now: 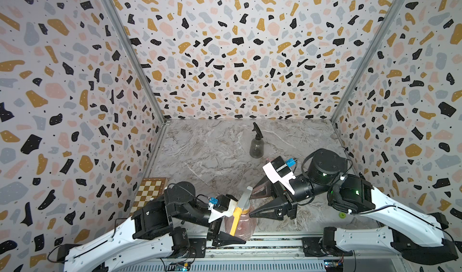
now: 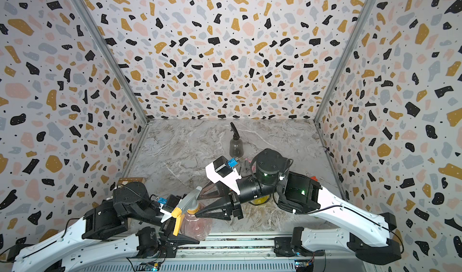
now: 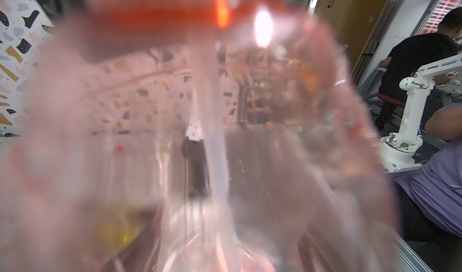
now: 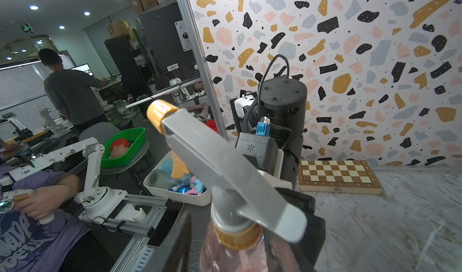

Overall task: Attach spray nozzles to spray bottles
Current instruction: Screw the spray nozzle on the spray bottle.

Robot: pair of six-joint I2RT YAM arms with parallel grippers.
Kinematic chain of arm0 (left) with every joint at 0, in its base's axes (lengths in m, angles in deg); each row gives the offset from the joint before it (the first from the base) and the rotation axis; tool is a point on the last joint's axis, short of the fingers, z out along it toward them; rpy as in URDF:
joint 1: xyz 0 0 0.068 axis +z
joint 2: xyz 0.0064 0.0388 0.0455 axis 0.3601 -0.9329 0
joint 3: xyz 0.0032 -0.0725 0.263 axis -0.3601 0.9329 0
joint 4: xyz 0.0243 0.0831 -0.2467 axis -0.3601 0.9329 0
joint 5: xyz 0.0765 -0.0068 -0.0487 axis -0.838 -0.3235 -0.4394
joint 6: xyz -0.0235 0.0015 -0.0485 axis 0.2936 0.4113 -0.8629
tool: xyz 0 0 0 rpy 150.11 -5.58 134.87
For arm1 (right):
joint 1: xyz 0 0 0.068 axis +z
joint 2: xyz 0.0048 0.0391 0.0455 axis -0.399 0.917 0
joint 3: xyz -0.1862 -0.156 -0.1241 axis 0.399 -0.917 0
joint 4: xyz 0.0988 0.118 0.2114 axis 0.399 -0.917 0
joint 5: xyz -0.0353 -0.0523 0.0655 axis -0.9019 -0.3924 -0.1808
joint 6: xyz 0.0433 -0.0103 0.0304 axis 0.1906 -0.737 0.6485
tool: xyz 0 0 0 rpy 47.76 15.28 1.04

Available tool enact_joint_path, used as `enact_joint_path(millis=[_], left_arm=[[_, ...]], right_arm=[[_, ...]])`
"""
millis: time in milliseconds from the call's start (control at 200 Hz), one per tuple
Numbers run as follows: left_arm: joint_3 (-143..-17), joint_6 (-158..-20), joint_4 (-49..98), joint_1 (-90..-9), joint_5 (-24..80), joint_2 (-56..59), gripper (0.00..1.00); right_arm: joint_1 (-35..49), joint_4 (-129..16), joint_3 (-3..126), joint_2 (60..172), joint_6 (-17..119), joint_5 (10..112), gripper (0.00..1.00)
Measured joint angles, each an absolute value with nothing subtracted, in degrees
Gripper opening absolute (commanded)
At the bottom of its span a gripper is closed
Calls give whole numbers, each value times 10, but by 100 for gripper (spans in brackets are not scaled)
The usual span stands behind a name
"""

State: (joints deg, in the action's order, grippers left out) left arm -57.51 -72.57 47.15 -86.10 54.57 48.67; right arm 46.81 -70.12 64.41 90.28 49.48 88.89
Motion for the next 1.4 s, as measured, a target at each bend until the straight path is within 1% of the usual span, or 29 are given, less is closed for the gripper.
enact_joint_path(millis=[70,180,440,516,826,1176,1397], left_arm=[[-575,-726,472,-861,542,486,0],[-575,-725,472,-861,531,486,0],[-581,-729,471,-862,511,490,0],[-581,-729,469,-864,498,493,0],[-582,-730,455,-868,429,494,0],[-584,-741,456,-868,344,494,0],[-583,-755,462,-865,283,492,0]], right_arm=[[472,-701,644,909,496,887,43],[480,-700,644,916,496,877,36],[503,-694,648,916,478,822,10],[516,-693,649,915,478,794,0],[577,-693,649,910,492,612,0],[664,-694,662,930,528,344,0],[679,-700,678,955,562,234,0]])
